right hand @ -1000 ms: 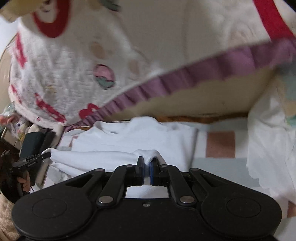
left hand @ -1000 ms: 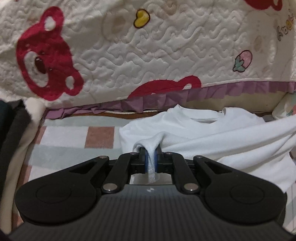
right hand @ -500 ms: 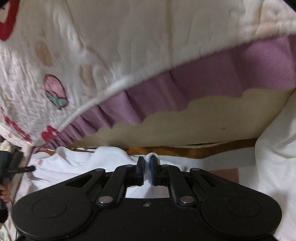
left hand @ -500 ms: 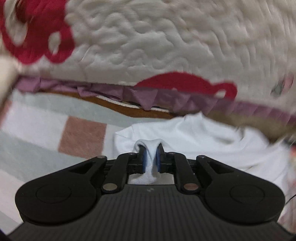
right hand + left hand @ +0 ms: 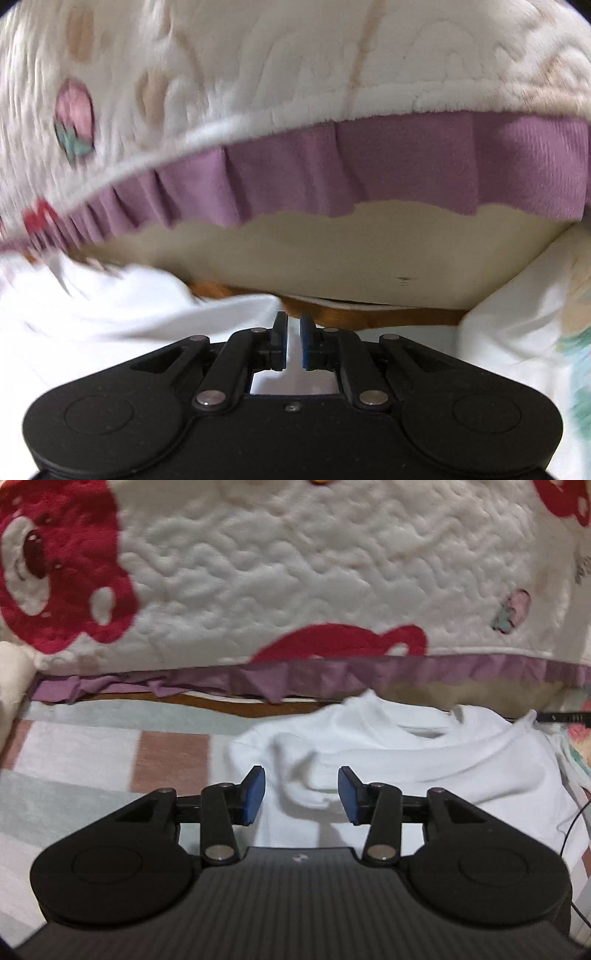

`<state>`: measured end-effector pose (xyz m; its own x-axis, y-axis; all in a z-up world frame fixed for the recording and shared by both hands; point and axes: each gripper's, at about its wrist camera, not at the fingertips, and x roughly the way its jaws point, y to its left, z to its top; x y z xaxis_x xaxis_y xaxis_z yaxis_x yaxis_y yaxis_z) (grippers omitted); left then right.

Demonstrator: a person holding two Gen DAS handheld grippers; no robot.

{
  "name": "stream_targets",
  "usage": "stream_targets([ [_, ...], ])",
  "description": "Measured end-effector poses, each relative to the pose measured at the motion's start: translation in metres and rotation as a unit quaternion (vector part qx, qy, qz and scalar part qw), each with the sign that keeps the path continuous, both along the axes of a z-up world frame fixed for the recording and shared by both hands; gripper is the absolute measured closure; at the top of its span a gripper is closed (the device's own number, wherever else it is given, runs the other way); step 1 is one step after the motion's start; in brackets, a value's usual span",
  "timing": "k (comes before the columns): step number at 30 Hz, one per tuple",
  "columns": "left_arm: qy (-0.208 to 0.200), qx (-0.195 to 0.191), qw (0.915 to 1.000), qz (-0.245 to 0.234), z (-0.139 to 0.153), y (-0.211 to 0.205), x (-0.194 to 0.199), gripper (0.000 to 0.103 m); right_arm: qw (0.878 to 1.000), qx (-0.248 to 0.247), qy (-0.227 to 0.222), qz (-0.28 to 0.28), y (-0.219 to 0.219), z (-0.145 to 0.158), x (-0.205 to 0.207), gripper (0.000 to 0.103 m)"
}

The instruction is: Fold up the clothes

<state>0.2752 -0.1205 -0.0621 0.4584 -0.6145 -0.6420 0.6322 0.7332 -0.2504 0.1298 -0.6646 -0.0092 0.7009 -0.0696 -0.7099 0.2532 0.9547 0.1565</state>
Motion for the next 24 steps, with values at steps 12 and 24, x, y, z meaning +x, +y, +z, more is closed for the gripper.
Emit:
stream_targets([
  [12, 0.024, -0.001, 0.9991, 0.035, 0.008, -0.021, 0.070, 0.097, 0.999, 0.022, 0.003, 0.031, 0.011, -0.012, -0.023, 0.063],
  [24, 0.017, 0.013, 0.9973, 0.070, -0.015, -0.010, 0.056, 0.096, 0.999, 0.018, 0.044, 0.024, 0.005, -0.025, 0.021, 0.063],
])
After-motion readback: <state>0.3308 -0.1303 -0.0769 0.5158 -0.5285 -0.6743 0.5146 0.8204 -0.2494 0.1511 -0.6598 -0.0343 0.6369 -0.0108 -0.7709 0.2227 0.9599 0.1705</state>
